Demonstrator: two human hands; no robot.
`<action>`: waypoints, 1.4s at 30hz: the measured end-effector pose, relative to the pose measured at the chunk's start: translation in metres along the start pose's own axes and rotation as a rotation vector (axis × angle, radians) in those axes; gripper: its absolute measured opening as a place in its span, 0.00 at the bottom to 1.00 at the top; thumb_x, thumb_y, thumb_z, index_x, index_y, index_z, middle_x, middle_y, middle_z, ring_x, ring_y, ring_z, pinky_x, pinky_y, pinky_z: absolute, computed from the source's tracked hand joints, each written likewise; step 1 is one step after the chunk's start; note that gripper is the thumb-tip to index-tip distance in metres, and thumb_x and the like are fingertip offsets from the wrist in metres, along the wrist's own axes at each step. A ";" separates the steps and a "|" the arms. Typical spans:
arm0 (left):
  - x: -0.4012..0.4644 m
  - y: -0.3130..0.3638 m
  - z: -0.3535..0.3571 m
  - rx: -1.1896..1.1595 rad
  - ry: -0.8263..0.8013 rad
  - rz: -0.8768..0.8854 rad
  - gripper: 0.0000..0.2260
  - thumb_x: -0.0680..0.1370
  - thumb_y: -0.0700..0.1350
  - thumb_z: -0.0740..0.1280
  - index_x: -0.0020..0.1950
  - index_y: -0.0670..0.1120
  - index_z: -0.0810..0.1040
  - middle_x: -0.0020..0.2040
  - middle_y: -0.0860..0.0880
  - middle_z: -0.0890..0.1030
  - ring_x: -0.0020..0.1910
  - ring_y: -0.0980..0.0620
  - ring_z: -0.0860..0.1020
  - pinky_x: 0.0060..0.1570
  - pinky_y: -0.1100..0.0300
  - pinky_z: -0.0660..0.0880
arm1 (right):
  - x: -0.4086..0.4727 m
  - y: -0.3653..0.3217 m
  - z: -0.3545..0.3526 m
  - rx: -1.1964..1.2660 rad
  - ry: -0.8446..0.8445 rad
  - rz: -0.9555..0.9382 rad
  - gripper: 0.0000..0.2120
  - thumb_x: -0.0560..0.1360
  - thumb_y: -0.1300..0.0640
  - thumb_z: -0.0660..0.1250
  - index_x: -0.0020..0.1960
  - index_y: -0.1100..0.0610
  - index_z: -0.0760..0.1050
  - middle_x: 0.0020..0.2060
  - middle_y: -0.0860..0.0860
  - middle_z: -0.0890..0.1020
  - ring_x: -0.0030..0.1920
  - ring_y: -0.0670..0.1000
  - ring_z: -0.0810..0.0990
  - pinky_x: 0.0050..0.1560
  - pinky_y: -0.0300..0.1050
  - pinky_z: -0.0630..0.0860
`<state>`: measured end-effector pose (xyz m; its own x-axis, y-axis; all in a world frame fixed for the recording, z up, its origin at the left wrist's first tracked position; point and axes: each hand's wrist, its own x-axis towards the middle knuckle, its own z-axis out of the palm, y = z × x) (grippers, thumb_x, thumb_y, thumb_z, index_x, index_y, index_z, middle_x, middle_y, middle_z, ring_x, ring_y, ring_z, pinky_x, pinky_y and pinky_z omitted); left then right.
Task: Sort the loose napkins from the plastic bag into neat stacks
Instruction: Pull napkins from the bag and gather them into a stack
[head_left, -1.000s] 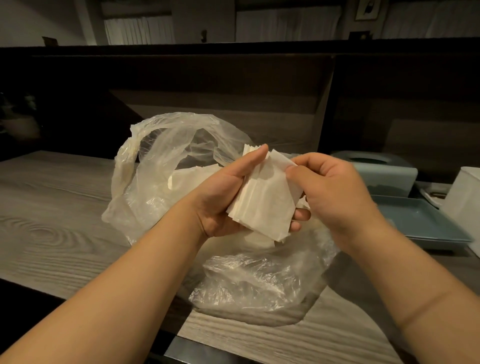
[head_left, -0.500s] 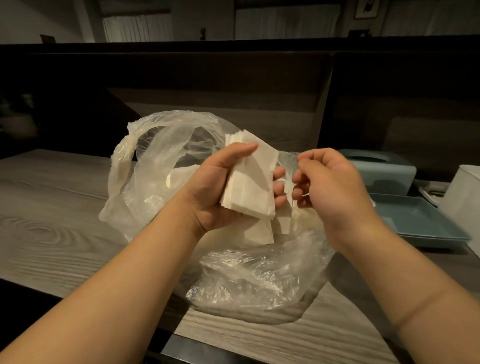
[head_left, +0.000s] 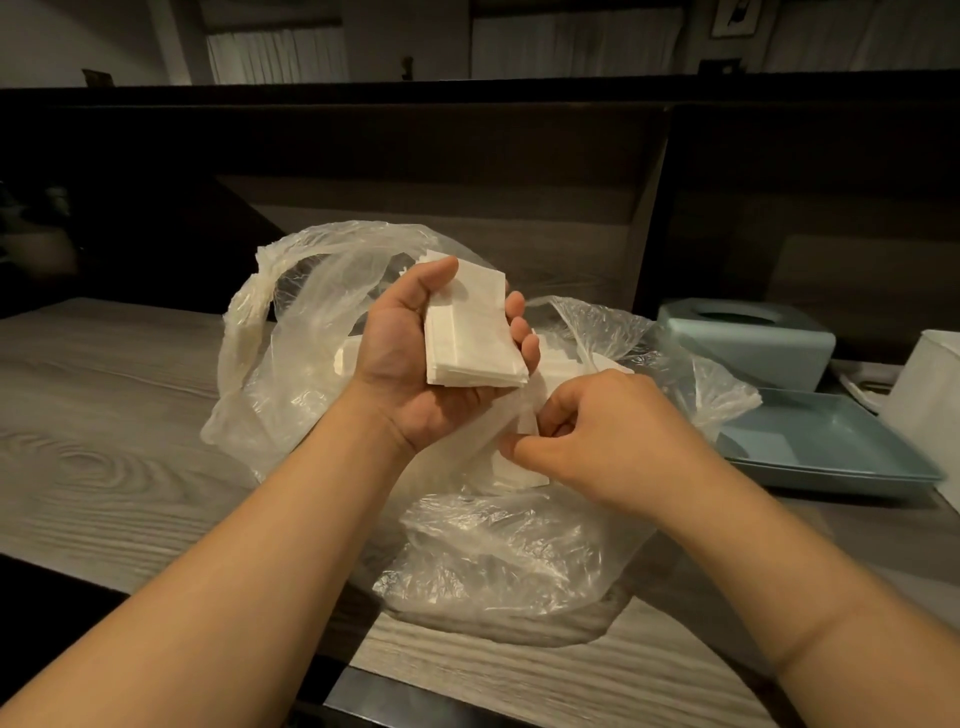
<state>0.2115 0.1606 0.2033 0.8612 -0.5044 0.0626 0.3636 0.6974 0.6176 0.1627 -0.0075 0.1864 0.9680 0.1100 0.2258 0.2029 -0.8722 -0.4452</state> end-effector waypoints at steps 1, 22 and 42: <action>0.000 0.000 0.000 0.002 0.004 0.001 0.26 0.73 0.53 0.68 0.67 0.40 0.73 0.49 0.43 0.79 0.42 0.46 0.79 0.47 0.53 0.81 | 0.000 0.000 0.002 0.003 0.003 0.001 0.17 0.68 0.38 0.72 0.36 0.53 0.82 0.30 0.46 0.82 0.37 0.48 0.81 0.46 0.51 0.80; 0.000 -0.001 0.002 -0.012 0.043 -0.001 0.27 0.74 0.53 0.69 0.67 0.40 0.73 0.50 0.42 0.79 0.41 0.45 0.79 0.44 0.50 0.81 | 0.007 0.008 -0.019 0.747 0.262 0.042 0.04 0.80 0.54 0.69 0.51 0.47 0.82 0.42 0.46 0.86 0.40 0.46 0.84 0.39 0.46 0.80; -0.003 -0.010 0.000 0.382 -0.114 -0.109 0.18 0.78 0.54 0.65 0.59 0.43 0.83 0.54 0.44 0.83 0.51 0.46 0.83 0.54 0.53 0.81 | 0.005 0.002 -0.019 1.140 0.183 -0.018 0.04 0.77 0.57 0.71 0.51 0.55 0.84 0.46 0.51 0.88 0.47 0.49 0.86 0.46 0.42 0.80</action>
<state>0.2053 0.1550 0.1974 0.7726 -0.6326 0.0539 0.2735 0.4083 0.8709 0.1653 -0.0174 0.2031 0.9466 -0.0337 0.3207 0.3224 0.0756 -0.9436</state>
